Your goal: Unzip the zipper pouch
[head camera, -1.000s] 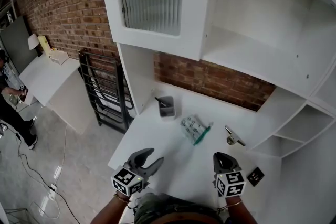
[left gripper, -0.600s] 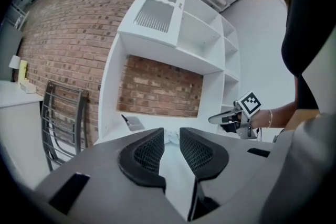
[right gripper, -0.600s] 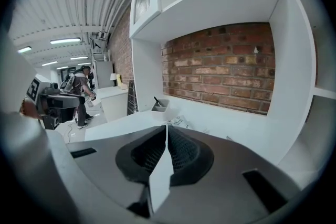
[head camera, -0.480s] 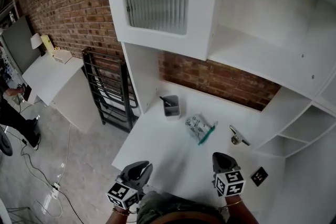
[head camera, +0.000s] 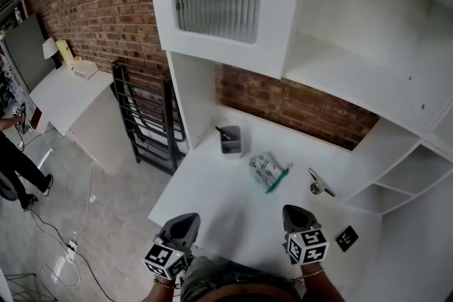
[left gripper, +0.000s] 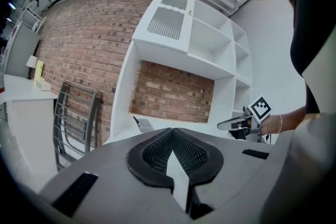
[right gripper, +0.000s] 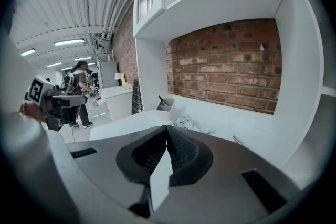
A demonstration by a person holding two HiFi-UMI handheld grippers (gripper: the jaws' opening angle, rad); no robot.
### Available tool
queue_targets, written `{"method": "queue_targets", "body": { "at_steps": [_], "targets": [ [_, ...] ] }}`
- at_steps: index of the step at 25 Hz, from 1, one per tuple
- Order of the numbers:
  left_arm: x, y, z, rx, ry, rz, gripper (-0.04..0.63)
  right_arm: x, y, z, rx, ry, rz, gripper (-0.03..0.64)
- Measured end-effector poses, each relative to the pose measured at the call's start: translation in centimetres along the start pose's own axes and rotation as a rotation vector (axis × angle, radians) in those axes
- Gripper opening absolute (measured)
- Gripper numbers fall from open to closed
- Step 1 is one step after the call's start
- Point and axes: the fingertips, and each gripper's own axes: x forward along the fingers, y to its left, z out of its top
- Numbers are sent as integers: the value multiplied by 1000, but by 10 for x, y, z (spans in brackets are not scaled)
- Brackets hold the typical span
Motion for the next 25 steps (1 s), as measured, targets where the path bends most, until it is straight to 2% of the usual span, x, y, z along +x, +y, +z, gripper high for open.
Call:
{"method": "queue_targets", "body": {
  "at_steps": [10,16,25],
  "targets": [
    [4,1,2,22,8,8,3,-7,4,0,-31,-10,4,0],
    [21,-8,6,64,8,4,3,-7,2,2,-37,-27,-7,0],
    [28,1,13,36,-11,44,3,-8,5,2,-43,-22,11,0]
  ]
}}
